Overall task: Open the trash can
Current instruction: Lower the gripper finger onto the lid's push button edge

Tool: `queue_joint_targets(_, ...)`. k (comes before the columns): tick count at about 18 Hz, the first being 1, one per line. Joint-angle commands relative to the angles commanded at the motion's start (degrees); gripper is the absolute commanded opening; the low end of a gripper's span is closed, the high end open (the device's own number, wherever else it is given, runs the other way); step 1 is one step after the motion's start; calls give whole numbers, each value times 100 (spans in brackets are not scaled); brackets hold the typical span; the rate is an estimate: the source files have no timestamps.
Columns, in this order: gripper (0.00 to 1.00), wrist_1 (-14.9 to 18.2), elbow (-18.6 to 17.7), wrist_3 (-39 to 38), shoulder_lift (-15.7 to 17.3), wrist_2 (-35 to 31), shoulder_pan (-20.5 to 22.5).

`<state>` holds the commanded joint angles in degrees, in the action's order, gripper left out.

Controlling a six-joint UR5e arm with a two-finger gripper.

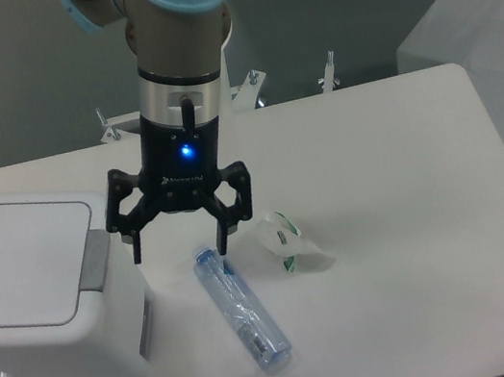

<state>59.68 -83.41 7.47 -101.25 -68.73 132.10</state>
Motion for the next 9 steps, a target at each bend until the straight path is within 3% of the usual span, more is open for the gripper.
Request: queue_joint_targets(9,100,0,-167,-70,9,-18,-211)
